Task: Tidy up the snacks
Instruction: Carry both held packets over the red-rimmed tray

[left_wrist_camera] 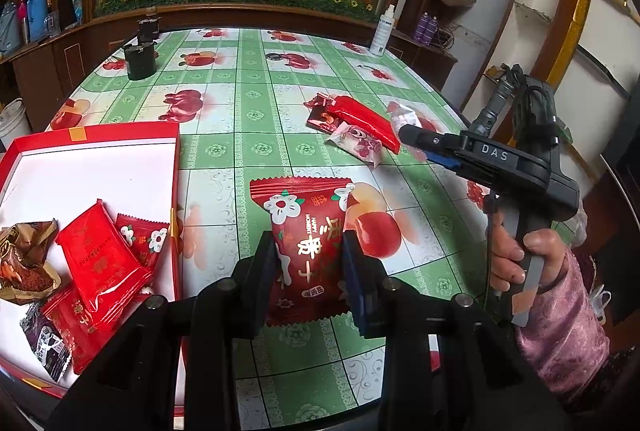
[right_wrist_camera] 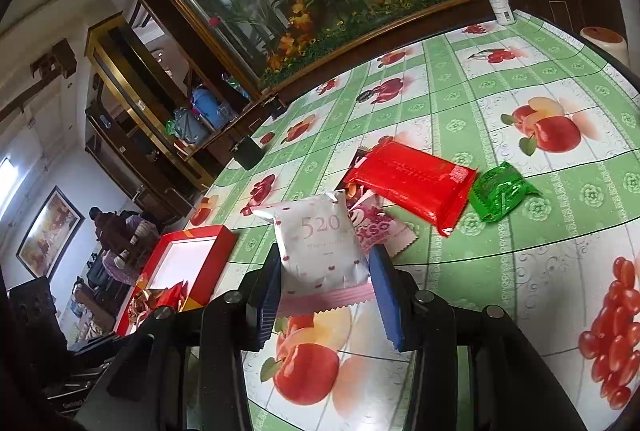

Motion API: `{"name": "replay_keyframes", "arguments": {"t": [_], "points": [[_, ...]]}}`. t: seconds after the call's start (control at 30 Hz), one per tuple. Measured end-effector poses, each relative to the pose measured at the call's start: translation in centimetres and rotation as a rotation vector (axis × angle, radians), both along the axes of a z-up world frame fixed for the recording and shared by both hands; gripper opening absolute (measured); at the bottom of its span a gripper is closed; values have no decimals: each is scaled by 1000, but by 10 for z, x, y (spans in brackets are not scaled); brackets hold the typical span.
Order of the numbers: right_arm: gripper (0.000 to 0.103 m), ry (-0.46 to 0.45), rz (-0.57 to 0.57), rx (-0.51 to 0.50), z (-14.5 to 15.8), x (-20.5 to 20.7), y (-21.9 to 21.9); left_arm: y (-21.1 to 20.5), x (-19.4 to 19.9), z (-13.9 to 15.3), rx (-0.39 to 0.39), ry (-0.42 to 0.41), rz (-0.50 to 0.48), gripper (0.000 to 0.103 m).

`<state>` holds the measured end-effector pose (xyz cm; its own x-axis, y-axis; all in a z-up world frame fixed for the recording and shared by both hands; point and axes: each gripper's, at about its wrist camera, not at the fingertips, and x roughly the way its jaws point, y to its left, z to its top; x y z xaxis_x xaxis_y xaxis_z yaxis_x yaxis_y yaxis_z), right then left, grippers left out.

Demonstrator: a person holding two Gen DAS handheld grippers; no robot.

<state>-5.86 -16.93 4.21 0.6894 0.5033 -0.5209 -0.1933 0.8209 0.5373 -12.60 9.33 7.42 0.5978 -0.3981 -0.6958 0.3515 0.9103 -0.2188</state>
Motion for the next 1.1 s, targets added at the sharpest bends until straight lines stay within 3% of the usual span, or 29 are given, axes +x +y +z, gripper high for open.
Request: {"name": "replay_keyframes", "arguments": {"t": [0.43,1.1], "points": [[43,29,91,63,-5,10,54,31,1,5,-30,-19,68,30],[43,74,316,135,-11,18,179,124,0,9,-33,-58,314,30]]}}
